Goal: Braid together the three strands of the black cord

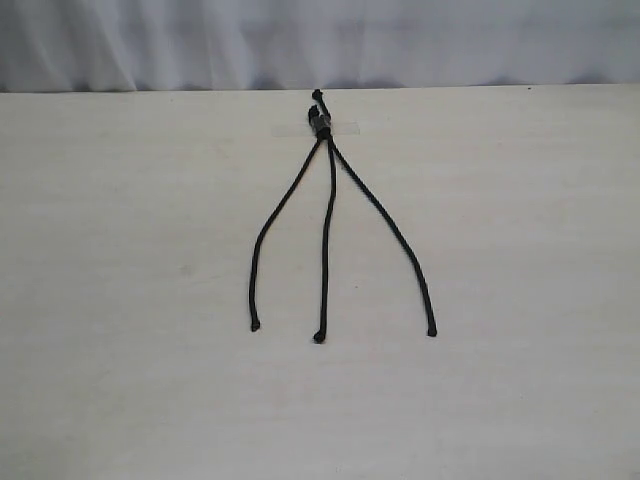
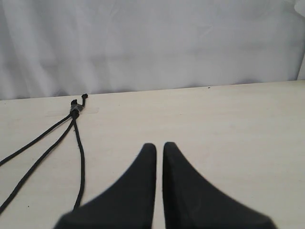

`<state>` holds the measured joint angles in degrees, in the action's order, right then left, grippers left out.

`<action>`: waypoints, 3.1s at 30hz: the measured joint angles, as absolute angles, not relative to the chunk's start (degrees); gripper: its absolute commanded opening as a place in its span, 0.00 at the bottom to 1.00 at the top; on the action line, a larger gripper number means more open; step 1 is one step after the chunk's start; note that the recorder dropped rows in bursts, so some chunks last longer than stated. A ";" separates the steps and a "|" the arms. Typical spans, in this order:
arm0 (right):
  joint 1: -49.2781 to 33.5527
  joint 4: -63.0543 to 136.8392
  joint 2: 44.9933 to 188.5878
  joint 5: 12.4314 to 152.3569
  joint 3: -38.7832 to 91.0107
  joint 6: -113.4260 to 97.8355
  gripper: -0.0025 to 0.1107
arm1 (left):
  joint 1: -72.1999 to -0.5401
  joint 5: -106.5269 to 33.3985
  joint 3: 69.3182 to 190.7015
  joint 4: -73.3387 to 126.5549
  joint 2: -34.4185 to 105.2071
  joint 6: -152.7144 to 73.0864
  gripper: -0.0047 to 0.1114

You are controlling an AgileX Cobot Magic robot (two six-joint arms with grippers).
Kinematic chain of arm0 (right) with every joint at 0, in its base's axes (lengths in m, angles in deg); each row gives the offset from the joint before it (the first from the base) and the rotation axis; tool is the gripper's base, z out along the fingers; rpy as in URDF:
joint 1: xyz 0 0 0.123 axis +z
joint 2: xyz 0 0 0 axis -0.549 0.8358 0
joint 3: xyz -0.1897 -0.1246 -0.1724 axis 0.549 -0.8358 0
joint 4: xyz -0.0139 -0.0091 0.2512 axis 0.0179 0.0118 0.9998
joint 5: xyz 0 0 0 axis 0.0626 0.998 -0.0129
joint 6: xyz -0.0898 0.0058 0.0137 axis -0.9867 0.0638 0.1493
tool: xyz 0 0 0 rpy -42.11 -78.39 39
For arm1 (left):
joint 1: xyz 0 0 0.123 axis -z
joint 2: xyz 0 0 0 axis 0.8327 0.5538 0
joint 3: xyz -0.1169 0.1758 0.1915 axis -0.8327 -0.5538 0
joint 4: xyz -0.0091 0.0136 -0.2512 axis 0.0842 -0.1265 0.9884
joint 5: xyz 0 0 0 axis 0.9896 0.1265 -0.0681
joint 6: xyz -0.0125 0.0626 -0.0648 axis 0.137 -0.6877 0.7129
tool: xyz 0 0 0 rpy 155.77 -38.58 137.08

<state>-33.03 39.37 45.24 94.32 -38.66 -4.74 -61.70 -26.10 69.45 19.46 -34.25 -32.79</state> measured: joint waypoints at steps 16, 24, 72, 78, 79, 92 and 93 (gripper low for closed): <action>-33.03 39.37 45.24 94.44 -38.66 -4.74 0.06 | -61.70 -41.47 69.45 19.63 -34.25 -25.79 0.04; -33.03 40.60 45.24 89.72 -38.66 -4.74 0.06 | -61.70 -69.14 69.45 19.85 -34.42 -3.21 0.04; -26.50 51.05 143.55 111.07 29.23 -27.10 0.06 | -28.90 -13.21 134.11 23.88 68.77 -30.04 0.27; -27.49 50.80 143.55 111.10 29.23 -27.10 0.06 | -24.89 -13.89 138.92 25.90 77.37 -30.14 0.34; -27.49 50.80 143.55 111.10 29.23 -27.10 0.06 | -24.45 -13.89 139.81 25.90 78.86 -30.14 0.37; -27.49 51.14 143.55 110.51 29.23 -26.89 0.06 | -23.51 -8.99 147.69 27.13 87.71 -29.95 0.49; -27.49 51.14 143.55 110.42 29.23 -26.89 0.06 | -23.37 -8.99 147.69 27.26 87.95 -29.95 0.49</action>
<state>-27.49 51.14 143.55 110.42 29.23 -26.89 -23.37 -8.99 147.69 27.26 87.95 -29.95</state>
